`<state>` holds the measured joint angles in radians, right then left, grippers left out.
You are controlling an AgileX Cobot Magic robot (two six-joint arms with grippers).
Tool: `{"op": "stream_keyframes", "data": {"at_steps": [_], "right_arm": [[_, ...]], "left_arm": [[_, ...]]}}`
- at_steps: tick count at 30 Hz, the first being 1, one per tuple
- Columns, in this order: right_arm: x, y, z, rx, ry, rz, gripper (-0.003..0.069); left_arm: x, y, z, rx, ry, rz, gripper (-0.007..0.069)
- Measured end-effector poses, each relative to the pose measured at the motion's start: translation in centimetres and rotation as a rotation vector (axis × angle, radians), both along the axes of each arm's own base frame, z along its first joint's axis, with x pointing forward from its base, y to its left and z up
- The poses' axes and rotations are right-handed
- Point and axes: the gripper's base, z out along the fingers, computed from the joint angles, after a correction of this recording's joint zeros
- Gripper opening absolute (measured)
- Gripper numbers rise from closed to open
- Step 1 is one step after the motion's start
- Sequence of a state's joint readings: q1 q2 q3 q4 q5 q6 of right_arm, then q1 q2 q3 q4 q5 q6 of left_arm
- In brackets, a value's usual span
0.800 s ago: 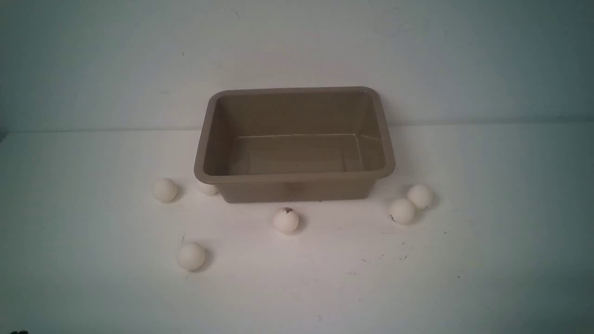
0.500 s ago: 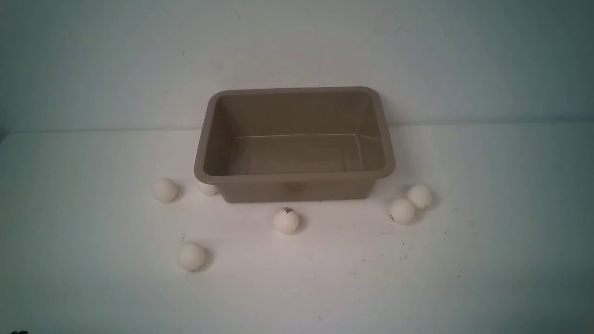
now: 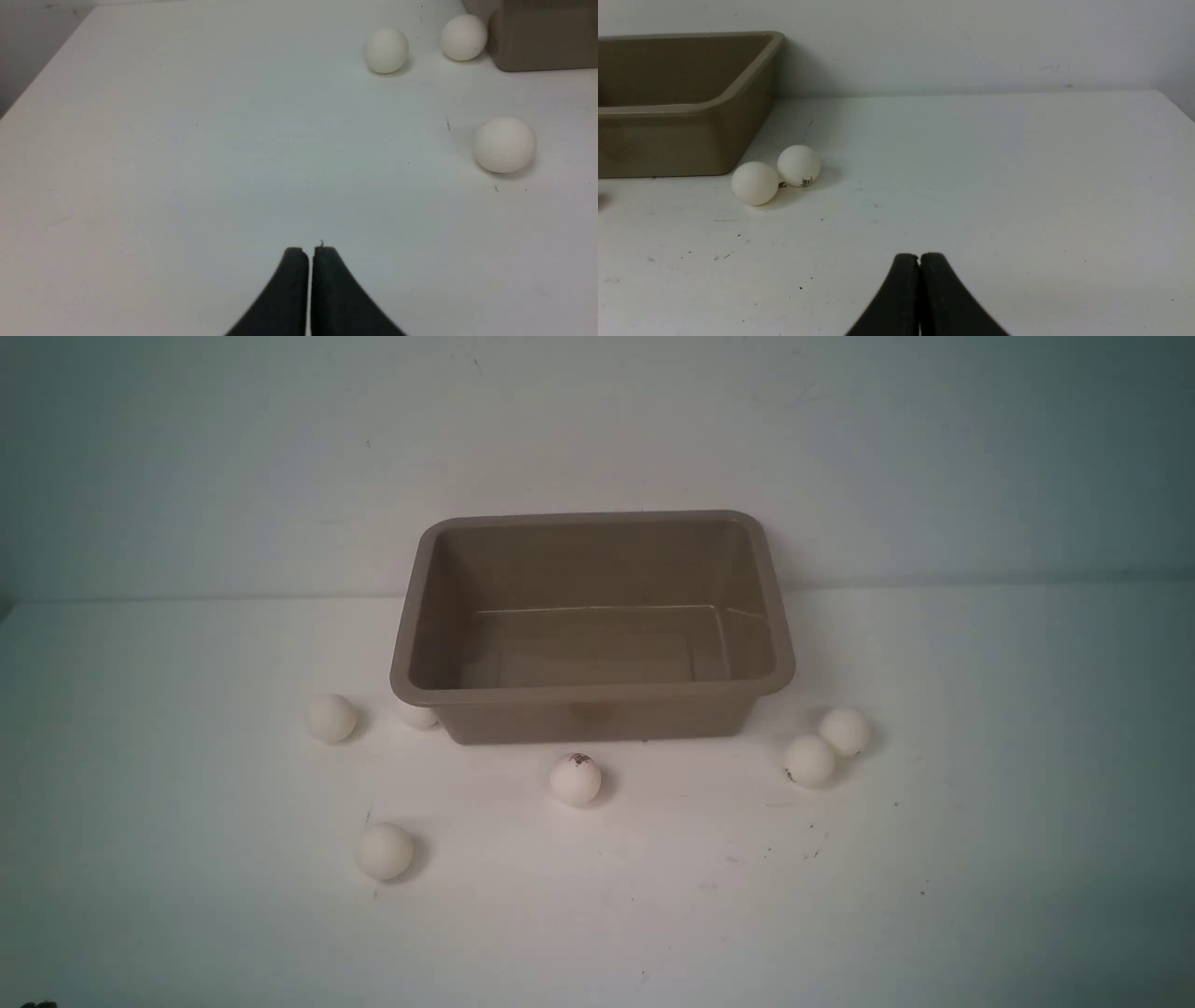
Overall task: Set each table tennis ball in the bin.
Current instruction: Use the left arm to clamp the table tennis ball closest to it
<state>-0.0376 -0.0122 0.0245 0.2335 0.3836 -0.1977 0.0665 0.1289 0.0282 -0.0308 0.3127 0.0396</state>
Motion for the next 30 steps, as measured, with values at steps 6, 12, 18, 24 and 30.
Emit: {"op": "stream_keyframes", "data": {"at_steps": [6,12,18,24,30], "right_arm": [[0.0,0.0,0.0,0.000,0.000,0.000,-0.0017],[0.0,0.4,0.2,0.192,-0.020,0.008,-0.0017],[0.1,0.9,1.3,0.710,-0.100,0.005,-0.0017],[0.2,0.7,2.0,1.041,-0.152,-0.024,-0.0017],[0.2,0.3,2.3,1.125,-0.189,-0.059,-0.0017]], "left_arm": [[0.0,0.0,0.0,0.000,0.000,0.000,-0.0004],[0.0,0.0,0.0,0.000,0.000,0.000,-0.0004],[0.0,-0.2,0.0,-0.105,-0.006,0.020,-0.0004],[0.3,-1.1,1.0,-0.792,-0.098,0.147,-0.0004],[0.6,-0.9,2.0,-1.155,-0.202,0.227,-0.0004]]}}
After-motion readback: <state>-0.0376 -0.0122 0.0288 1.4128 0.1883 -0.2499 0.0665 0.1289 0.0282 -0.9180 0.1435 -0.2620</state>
